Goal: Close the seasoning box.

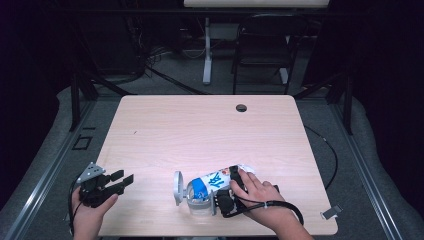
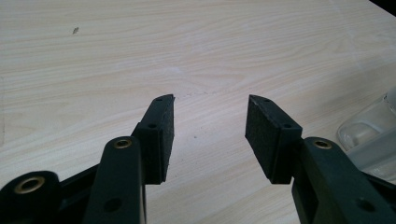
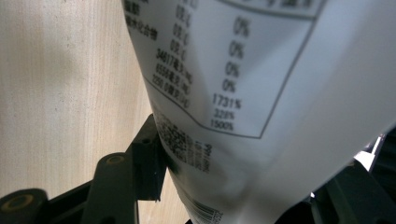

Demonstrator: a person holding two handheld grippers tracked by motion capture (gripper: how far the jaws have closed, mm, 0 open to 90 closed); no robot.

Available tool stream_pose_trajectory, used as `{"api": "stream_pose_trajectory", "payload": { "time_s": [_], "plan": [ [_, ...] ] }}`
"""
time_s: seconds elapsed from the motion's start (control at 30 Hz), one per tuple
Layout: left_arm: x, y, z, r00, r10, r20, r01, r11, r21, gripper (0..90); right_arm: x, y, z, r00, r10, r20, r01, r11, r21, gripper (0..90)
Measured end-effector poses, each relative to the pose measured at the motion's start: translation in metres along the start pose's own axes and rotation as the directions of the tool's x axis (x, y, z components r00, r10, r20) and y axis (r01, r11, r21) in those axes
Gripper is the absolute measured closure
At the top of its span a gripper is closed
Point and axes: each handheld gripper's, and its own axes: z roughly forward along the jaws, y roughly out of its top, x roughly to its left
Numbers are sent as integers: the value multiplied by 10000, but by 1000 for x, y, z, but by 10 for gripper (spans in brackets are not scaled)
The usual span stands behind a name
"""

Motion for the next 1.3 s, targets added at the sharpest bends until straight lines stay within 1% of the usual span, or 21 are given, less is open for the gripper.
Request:
{"api": "stream_pose_trajectory", "payload": {
  "time_s": [0.2, 0.3, 0.33, 0.6, 0.63, 0.8, 0.93, 1.07, 1.1, 1.17, 1.23, 1.27, 1.3],
  "plan": [
    [0, 0, 0, 10000, 0, 5, 0, 10000, 18, 525, -1, 1, 0, 10000, -90, -32, 90, 10000, -26, 443],
    [0, 0, 0, 10000, 0, 6, 0, 10000, 20, 525, -2, 2, -1, 9996, -268, 20, 267, 9995, 161, 444],
    [1, 0, 0, 10000, 3, 4, -3, 10000, 22, 525, -2, 1, 0, 9998, -220, 14, 220, 9997, 91, 445],
    [1, 0, 1, 10000, -1, 2, 1, 10000, 32, 524, -2, 3, -1, 9996, -273, 7, 273, 9995, 178, 445],
    [1, 0, 0, 10000, -2, 6, 2, 10000, 30, 524, -3, 4, -2, 9990, -442, 53, 440, 9985, 333, 445],
    [1, -1, 0, 10000, -37, 12, 37, 10000, 12, 523, -3, 4, -2, 9991, -411, 34, 410, 9988, 251, 446],
    [1, -1, 0, 10000, -48, 6, 48, 10000, 0, 523, -4, 5, -2, 9988, -479, 36, 478, 9983, 347, 446],
    [2, -1, 0, 10000, -52, -2, 52, 10000, 25, 523, -4, 6, -1, 9991, -428, 4, 428, 9985, 340, 447],
    [2, -1, 0, 10000, -51, -2, 51, 10000, 28, 523, -4, 6, -1, 9990, -442, 10, 441, 9985, 335, 447],
    [2, 0, 0, 10000, -43, 0, 43, 10000, 45, 523, -5, 7, -1, 9983, -568, 105, 562, 9972, 488, 447],
    [2, 0, 0, 10000, -47, 1, 47, 10000, 40, 523, -5, 7, -2, 9983, -578, 105, 572, 9971, 502, 447],
    [2, 0, 0, 10000, -49, -6, 49, 10000, 43, 523, -4, 7, -1, 9986, -527, 89, 523, 9978, 409, 448],
    [2, -1, 0, 10000, -58, -6, 58, 10000, 9, 523, -5, 7, -1, 9983, -581, 111, 575, 9973, 447, 448]
  ]
}}
